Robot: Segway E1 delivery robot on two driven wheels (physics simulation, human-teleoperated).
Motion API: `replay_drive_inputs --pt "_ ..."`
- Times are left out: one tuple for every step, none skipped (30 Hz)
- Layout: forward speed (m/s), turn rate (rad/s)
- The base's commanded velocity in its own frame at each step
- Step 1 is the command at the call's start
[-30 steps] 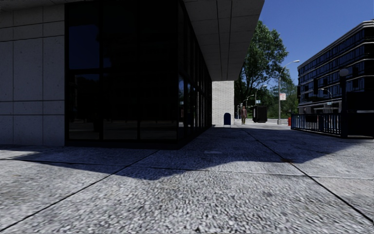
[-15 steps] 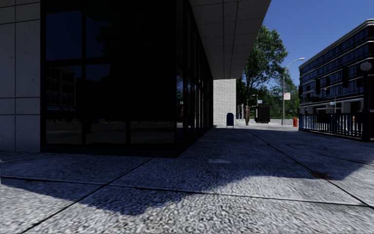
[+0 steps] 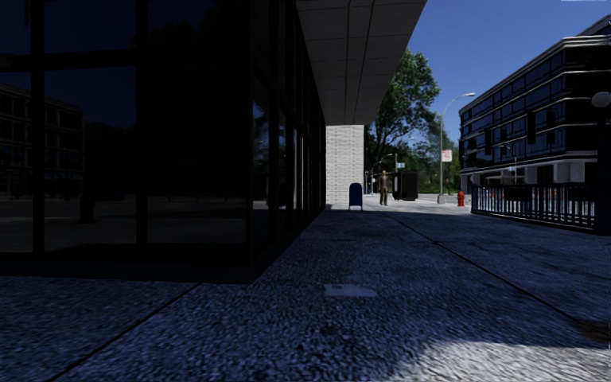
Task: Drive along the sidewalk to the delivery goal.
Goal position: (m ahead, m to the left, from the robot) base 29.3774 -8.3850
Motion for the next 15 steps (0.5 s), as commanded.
replay_drive_inputs --pt "2.0 -0.74" --pt "2.0 -0.74" --pt "2.0 -0.74" --pt "1.99 -0.61" --pt "1.93 -0.07" --pt "1.93 -0.07" --pt "1.91 0.0" --pt "1.89 0.0" --pt "1.85 0.0" --pt "1.85 0.0" --pt "1.82 0.0" --pt "1.77 0.0" --pt "1.77 0.0" --pt "1.76 0.0" --pt "1.73 0.0"
